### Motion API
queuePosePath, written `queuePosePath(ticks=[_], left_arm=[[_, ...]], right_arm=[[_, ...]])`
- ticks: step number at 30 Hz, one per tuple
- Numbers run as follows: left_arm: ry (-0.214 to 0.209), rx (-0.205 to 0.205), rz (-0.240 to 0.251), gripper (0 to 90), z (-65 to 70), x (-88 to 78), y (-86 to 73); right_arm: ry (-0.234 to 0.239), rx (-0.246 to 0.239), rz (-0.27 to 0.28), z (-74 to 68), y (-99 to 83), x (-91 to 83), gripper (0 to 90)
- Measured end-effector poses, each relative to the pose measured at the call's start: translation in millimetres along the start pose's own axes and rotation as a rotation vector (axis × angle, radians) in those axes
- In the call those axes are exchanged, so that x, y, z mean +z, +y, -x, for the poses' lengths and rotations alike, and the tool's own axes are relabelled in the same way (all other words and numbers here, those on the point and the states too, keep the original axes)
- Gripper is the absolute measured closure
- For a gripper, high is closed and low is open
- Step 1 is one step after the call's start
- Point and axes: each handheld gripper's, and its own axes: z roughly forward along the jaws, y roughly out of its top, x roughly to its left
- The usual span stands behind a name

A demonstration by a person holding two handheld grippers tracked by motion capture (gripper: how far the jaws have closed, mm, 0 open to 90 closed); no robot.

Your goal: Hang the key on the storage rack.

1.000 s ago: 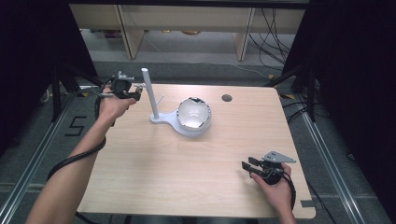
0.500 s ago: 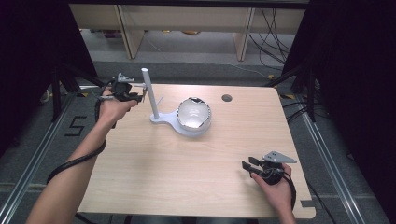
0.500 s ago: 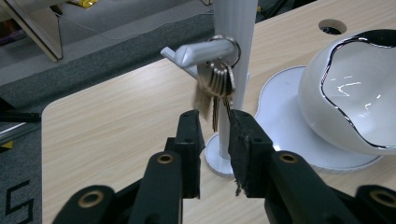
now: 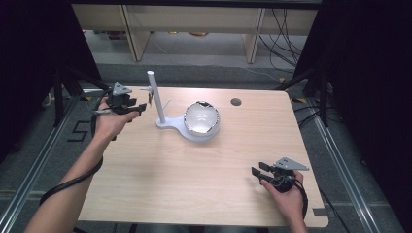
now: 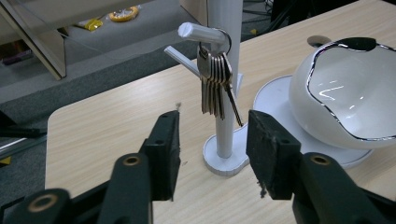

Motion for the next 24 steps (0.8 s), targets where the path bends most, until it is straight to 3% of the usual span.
queuePosePath(ticks=[1,4,12,13,14,22,24], left_arm=[[-0.002,0.003,0.005,51.2,-0.1,-1.8,-2.1],[0.006,-0.019,0.04,46.9,1.2,-5.3,-7.6],[0.02,-0.059,0.094,39.1,5.1,-14.2,-29.4],[0.019,-0.062,0.098,38.3,5.7,-15.1,-32.0],[0.018,-0.064,0.102,37.9,6.2,-16.0,-34.0],[0.028,-0.076,0.133,36.7,13.6,-23.9,-60.4],[0.03,-0.083,0.139,36.7,16.4,-24.3,-68.7]], right_arm=[[-0.003,0.029,-0.009,-2.5,-0.2,-0.9,56.0],[0.016,0.051,0.001,-3.6,-0.7,-0.2,55.6],[0.004,0.028,0.014,-2.8,-0.9,0.5,54.9],[0.016,0.049,0.003,-4.1,-0.7,0.0,54.9],[0.015,0.015,0.011,-1.0,-0.6,0.8,54.8],[0.0,0.016,0.0,-2.4,-0.2,-0.7,54.6],[-0.008,-0.003,0.013,-1.7,-0.2,-0.4,54.6]])
